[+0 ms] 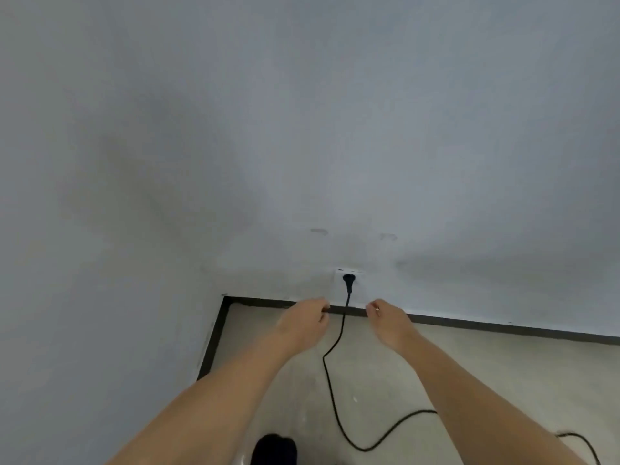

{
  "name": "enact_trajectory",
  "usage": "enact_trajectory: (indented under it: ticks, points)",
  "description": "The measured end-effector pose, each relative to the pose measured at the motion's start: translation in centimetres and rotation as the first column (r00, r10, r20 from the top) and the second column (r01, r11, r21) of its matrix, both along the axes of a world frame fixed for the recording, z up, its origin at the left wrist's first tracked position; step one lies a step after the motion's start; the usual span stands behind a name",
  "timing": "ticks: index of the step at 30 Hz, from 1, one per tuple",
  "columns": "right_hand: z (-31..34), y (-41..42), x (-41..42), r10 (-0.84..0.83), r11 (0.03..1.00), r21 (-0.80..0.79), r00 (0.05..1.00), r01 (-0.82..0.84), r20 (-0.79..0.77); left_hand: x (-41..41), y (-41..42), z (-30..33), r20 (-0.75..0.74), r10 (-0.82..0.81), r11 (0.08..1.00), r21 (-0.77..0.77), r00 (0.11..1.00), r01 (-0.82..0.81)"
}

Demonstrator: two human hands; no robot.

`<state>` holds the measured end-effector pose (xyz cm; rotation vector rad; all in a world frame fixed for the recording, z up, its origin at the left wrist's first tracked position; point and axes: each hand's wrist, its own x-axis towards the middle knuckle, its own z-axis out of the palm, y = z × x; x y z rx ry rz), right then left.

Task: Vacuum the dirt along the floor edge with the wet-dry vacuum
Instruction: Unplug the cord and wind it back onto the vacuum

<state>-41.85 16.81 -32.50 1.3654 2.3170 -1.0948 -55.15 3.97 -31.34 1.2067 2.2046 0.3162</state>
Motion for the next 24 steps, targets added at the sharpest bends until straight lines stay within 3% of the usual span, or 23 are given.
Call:
enact_trajectory:
  ticks: [5, 8, 9, 11, 13, 16, 20, 24]
  points:
    - [-13.8, 3.0, -4.7, -0.208, 0.974, 0.046, 0.959, 0.22, -0.195, -5.5, 3.7, -14.5, -0.232, -0.118, 0.973, 0.166, 0.965, 0.159]
    - [-19.3, 4.8, -7.3, -0.321, 0.941, -0.002, 0.894, 0.337, -0.313, -7.7, 5.9, -21.8, -0.428, -0.228, 0.873, 0.308, 0.875, 0.378]
    - [-20.7, 5.3, -8.0, -0.386, 0.921, -0.092, 0.851, 0.38, -0.356, -8.3, 6.6, -24.1, -0.512, -0.223, 0.804, 0.385, 0.83, 0.453]
    - [-22.4, 6.0, -9.2, -0.593, 0.797, -0.434, 0.678, 0.42, -0.434, -9.1, 8.0, -27.6, -0.67, -0.17, 0.662, 0.466, 0.723, 0.587]
    - [-23.7, 6.3, -9.4, -0.711, 0.674, -0.64, 0.558, 0.368, -0.428, -9.7, 9.4, -29.1, -0.807, -0.103, 0.59, 0.421, 0.581, 0.689]
    - [-24.5, 6.5, -9.5, -0.697, 0.677, -0.662, 0.569, 0.322, -0.436, -10.6, 11.2, -28.3, -0.916, -0.027, 0.643, 0.29, 0.399, 0.709]
    - [-23.8, 6.2, -9.8, -0.731, 0.643, -0.682, 0.545, 0.349, -0.41, -13.4, 12.9, -26.7, -0.95, -0.096, 0.782, 0.112, 0.296, 0.613]
    - [-24.1, 6.3, -10.0, -0.726, 0.652, -0.666, 0.552, 0.363, -0.41, -14.6, 13.4, -27.1, -0.976, -0.127, 0.836, -0.01, 0.177, 0.549]
